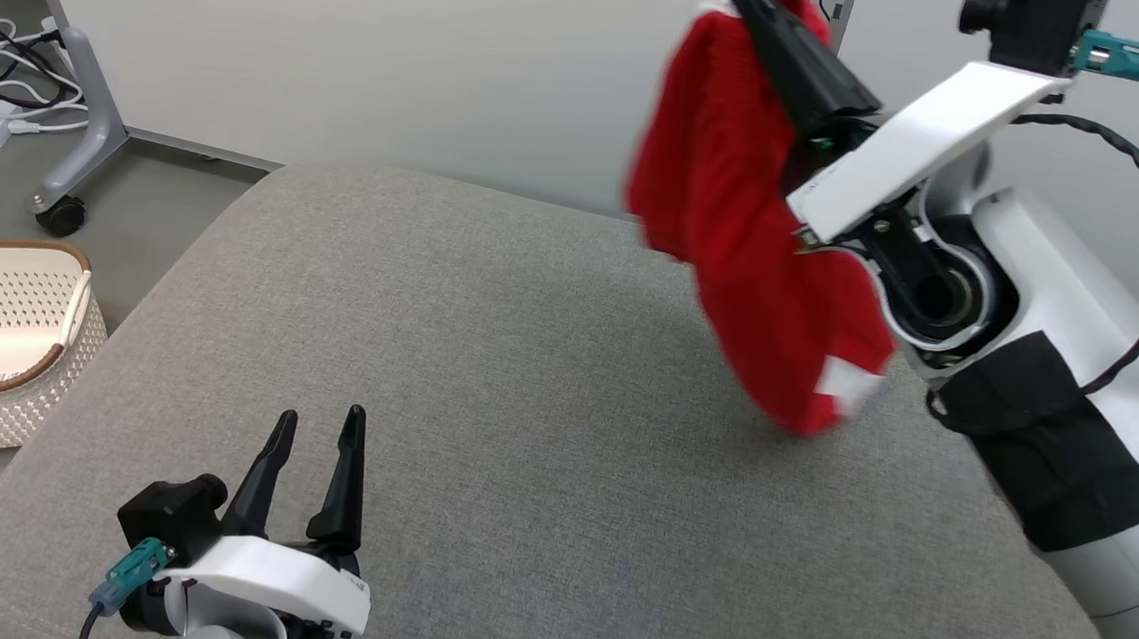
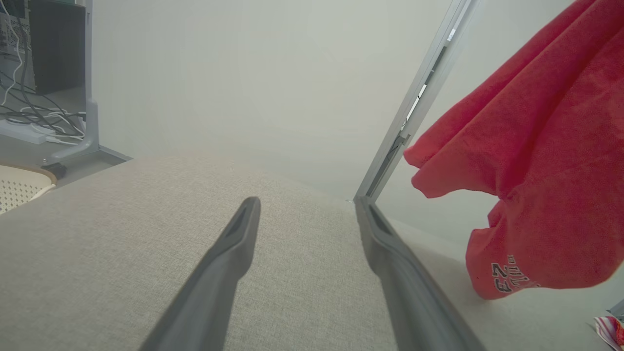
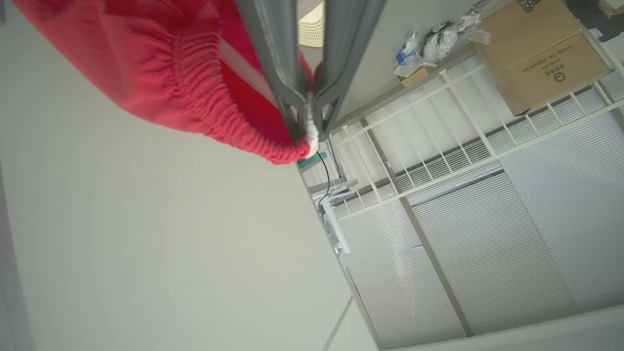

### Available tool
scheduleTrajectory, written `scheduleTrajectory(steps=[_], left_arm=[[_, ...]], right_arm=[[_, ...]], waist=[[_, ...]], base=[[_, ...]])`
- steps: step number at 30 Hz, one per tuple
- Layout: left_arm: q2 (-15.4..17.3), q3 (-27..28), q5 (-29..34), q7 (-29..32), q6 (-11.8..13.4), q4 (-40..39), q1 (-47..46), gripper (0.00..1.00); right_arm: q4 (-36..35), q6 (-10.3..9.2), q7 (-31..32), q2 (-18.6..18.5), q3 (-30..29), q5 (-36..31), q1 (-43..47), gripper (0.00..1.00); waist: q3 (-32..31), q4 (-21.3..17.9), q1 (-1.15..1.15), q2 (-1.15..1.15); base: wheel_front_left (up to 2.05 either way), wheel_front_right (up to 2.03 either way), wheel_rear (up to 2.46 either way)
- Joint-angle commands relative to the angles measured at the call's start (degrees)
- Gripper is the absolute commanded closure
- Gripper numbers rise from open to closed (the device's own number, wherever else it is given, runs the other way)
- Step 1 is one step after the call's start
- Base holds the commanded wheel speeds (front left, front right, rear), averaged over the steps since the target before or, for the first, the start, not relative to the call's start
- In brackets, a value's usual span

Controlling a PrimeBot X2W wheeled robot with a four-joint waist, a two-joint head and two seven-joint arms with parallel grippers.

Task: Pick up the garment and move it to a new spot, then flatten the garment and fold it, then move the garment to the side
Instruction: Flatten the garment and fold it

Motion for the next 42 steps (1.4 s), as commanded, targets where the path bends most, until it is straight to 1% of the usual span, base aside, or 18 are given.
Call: scheduleTrajectory(steps=[1, 5, 8, 10, 13, 15, 18, 21, 22, 26, 29, 35, 40, 41, 42], left_arm=[[0.2, 0.3, -0.3, -0.2, 0.4, -0.3, 0.6, 0.00], [0.2, 0.6, -0.3, -0.2, 0.4, -0.5, 0.8, 0.00], [0.2, 0.5, -0.4, -0.2, 0.4, -0.5, 1.0, 0.00], [0.2, 0.2, -0.4, -0.2, 0.4, -0.6, 1.2, 0.00], [0.2, -0.3, -0.4, -0.2, 0.3, -0.4, 1.3, 0.00], [0.2, -0.6, -0.3, -0.2, 0.2, -0.3, 1.2, 0.00], [0.2, -0.8, -0.1, -0.2, 0.2, -0.1, 0.6, 0.00], [0.2, -0.7, 0.1, -0.2, 0.0, -0.1, -0.2, 0.00], [0.2, -0.7, 0.1, -0.2, 0.0, -0.1, -0.2, 0.00], [0.2, -0.6, 0.6, -0.2, -0.1, -0.1, -0.7, 0.00], [0.2, -0.6, 0.8, -0.2, -0.2, 0.0, -1.0, 0.00], [0.2, -0.5, 0.9, -0.2, -0.3, 0.2, -1.9, 0.00], [0.2, -0.5, 0.5, -0.2, -0.2, 0.3, -2.2, 0.00], [0.2, -0.5, 0.5, -0.2, -0.2, 0.4, -2.2, 0.00], [0.2, -0.4, 0.5, -0.2, -0.3, 0.5, -2.3, 0.00]], right_arm=[[-2.1, 0.03, -0.3, 0.8, 0.4, 2.4, -0.4, 1.00], [-5.7, 0.03, -1.0, 1.5, -0.5, 7.2, 0.1, 1.00], [-4.1, 0.02, -1.8, 1.2, -2.0, 9.2, 0.9, 1.00], [-0.6, 0.02, -2.4, 0.5, -2.7, 9.6, 1.7, 1.00], [7.0, 0.03, -1.8, 0.0, -3.3, 9.9, 2.9, 1.00], [11.5, 0.03, 0.0, -0.2, -3.0, 10.6, 4.2, 1.00], [18.6, 0.03, 2.4, -1.9, -2.5, 11.0, 6.7, 1.00], [24.4, 0.03, 3.9, -2.7, -1.6, 10.8, 8.8, 1.00], [24.4, 0.03, 3.9, -2.7, -1.6, 10.8, 8.8, 1.00], [30.8, 0.03, 4.9, -4.3, -0.6, 10.2, 12.0, 1.00], [33.7, 0.03, 4.7, -4.5, -0.6, 10.6, 13.9, 1.00], [36.5, 0.03, 3.7, -5.3, -0.5, 10.6, 15.7, 1.00], [37.3, 0.03, 6.3, -4.9, 0.0, 11.2, 17.9, 1.00], [37.6, 0.03, 7.0, -4.9, 0.2, 11.2, 18.3, 0.78], [37.8, 0.03, 7.3, -4.8, 0.5, 11.0, 18.6, 0.06]], waist=[[-0.2, 0.0, 0.00, 0.00], [-0.5, -0.3, 0.00, 0.00], [-0.6, -0.5, 0.00, 0.00], [-0.5, -0.5, 0.00, 0.00], [-0.2, -0.3, 0.00, 0.00], [0.3, -0.1, 0.00, 0.00], [1.3, 0.2, 0.00, 0.00], [2.3, 0.4, 0.00, 0.00], [2.3, 0.4, 0.00, 0.00], [3.5, 0.2, 0.00, 0.00], [4.2, -0.3, 0.00, 0.00], [5.3, -2.2, 0.00, 0.00], [5.2, -3.7, 0.00, 0.00], [5.1, -3.9, 0.00, 0.00], [5.0, -4.2, 0.00, 0.00]], base=[[0.00, 0.00, 0.00], [0.00, 0.00, 0.00], [0.00, 0.00, 0.00], [0.00, 0.00, 0.00], [0.00, 0.00, 0.00], [0.00, 0.00, 0.00], [0.00, 0.00, 0.00], [0.00, 0.00, 0.00], [0.00, 0.00, 0.00], [0.00, 0.00, 0.00], [0.00, 0.00, 0.00], [0.00, 0.00, 0.00], [0.00, 0.00, 0.00], [0.00, 0.00, 0.00], [0.00, 0.00, 0.00]])
